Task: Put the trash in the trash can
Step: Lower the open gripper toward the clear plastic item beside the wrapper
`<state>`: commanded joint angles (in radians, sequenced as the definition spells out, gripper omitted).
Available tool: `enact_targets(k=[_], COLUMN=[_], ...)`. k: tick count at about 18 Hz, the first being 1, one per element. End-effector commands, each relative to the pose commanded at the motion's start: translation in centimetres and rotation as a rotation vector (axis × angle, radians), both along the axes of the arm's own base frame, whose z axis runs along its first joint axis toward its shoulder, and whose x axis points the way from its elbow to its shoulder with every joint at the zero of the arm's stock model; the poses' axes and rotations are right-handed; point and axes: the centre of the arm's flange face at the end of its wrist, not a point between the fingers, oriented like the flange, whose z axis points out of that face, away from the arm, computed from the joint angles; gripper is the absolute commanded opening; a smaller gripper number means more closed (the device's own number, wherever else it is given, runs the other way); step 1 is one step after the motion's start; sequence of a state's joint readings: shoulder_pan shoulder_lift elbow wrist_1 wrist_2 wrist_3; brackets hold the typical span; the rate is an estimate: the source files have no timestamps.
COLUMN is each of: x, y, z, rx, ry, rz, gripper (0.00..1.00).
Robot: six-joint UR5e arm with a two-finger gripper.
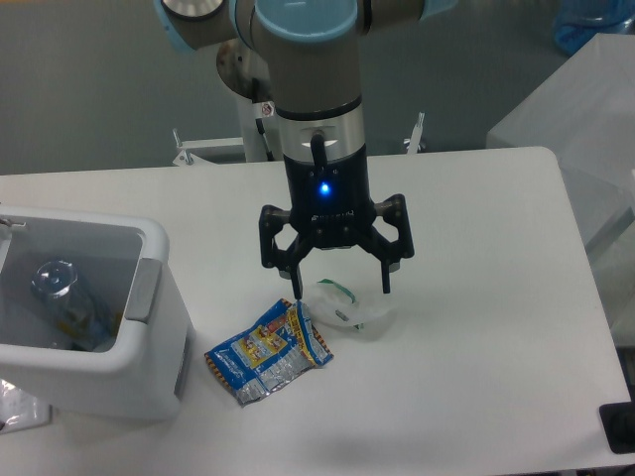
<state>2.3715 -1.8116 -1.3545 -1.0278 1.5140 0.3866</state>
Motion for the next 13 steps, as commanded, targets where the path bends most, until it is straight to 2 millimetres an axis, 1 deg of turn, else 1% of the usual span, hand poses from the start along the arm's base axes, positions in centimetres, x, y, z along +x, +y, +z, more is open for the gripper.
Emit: enact_targets(k=[1,3,5,9,10,13], x=[-0.2,-1.2,-1.6,-2.5,-2.7,-2.6], y=[0.0,-0.6,-0.9,-0.6,-0.8,-0.9], z=[0.3,0.9,0.9,-0.6,-1.3,-3.0], rx=[0.003,0.013,0.012,0.035,0.045,0.040], ry=[0.004,0.008,0.012,0.031,0.041,0.034], rz=[0.004,0.021,0.028,0.038,0.041,0.040], gripper=[1.00,1.00,1.00,1.00,1.00,1.00])
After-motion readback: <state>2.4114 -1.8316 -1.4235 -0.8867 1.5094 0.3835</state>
